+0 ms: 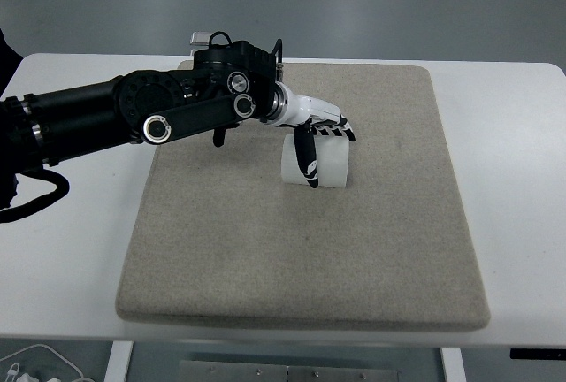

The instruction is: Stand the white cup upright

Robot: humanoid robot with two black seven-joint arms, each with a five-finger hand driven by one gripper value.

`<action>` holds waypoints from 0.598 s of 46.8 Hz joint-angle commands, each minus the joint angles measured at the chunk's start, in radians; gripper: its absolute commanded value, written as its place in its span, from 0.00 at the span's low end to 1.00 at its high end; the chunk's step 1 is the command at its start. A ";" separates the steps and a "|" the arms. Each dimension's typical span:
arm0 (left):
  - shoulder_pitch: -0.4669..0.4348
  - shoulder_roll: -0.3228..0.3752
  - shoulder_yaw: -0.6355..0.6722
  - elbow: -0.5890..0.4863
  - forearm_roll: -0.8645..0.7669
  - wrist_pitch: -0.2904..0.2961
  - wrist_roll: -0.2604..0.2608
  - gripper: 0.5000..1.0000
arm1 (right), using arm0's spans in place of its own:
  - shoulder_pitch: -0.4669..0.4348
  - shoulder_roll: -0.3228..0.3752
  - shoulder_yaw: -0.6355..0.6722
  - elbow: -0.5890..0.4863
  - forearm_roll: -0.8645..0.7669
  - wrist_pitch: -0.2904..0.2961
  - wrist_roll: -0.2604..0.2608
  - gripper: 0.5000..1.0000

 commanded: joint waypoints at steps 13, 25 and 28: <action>0.013 -0.003 0.000 0.009 0.035 0.003 -0.005 0.89 | 0.000 0.000 0.000 0.000 0.000 0.000 0.000 0.86; 0.020 -0.005 0.000 0.009 0.040 0.001 -0.006 0.52 | 0.000 0.000 0.000 0.000 0.000 0.000 0.000 0.86; 0.022 -0.005 -0.002 0.009 0.040 0.001 -0.008 0.46 | 0.000 0.000 -0.002 0.000 0.000 0.000 0.000 0.86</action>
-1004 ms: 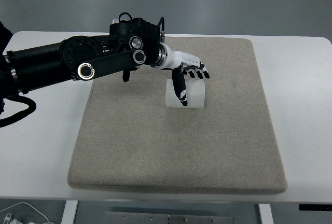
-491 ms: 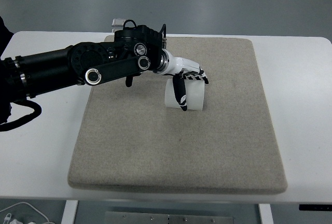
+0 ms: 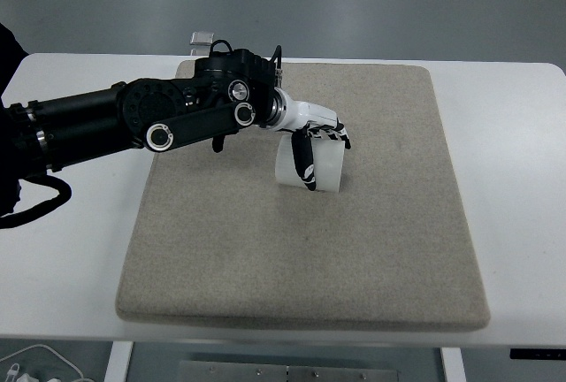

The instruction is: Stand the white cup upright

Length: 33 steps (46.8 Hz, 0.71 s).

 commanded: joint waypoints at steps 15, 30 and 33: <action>0.002 0.014 -0.120 0.026 -0.025 -0.002 -0.011 0.25 | 0.000 0.000 0.000 0.000 0.000 0.000 0.000 0.86; 0.048 0.069 -0.304 0.077 -0.143 -0.012 -0.046 0.23 | 0.000 0.000 0.000 0.000 0.000 0.000 0.000 0.86; 0.064 0.087 -0.323 0.077 -0.189 -0.015 -0.065 0.22 | 0.000 0.000 0.000 0.000 0.000 0.000 0.000 0.86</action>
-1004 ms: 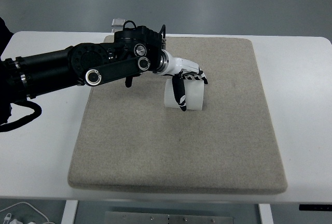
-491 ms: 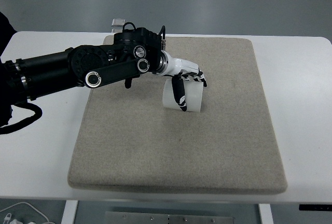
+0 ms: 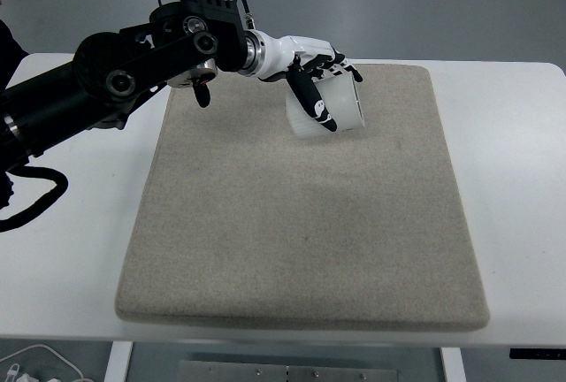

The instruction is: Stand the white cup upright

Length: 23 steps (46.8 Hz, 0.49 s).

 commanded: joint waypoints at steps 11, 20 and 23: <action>0.089 0.070 -0.112 -0.002 -0.120 -0.003 -0.097 0.22 | 0.000 0.000 0.000 0.000 0.000 0.000 0.000 0.86; 0.184 0.107 -0.219 -0.003 -0.120 -0.005 -0.189 0.23 | 0.000 0.000 0.000 0.000 0.000 0.000 0.000 0.86; 0.230 0.113 -0.256 -0.005 -0.120 -0.005 -0.221 0.23 | 0.000 0.000 0.000 0.000 0.000 0.000 0.000 0.86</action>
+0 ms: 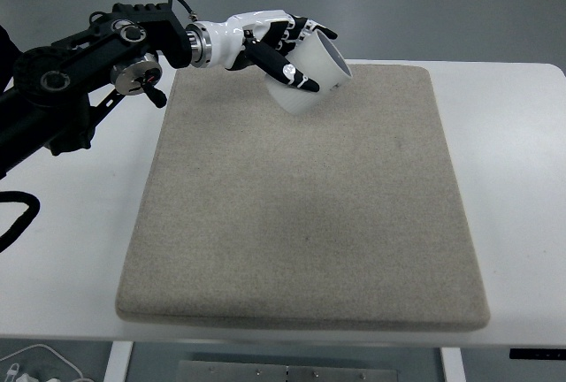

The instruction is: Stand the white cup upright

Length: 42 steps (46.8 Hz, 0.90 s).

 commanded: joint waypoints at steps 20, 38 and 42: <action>0.207 0.014 -0.202 -0.005 -0.013 -0.042 -0.265 0.24 | 0.000 0.000 0.000 0.000 0.000 0.000 0.000 0.86; 0.272 0.004 -0.200 0.015 -0.037 -0.042 -0.500 0.24 | 0.000 0.000 0.000 0.000 0.000 0.000 0.000 0.86; 0.281 -0.001 -0.200 0.042 -0.042 -0.042 -0.552 0.24 | 0.000 0.000 -0.002 0.000 0.000 0.000 0.000 0.86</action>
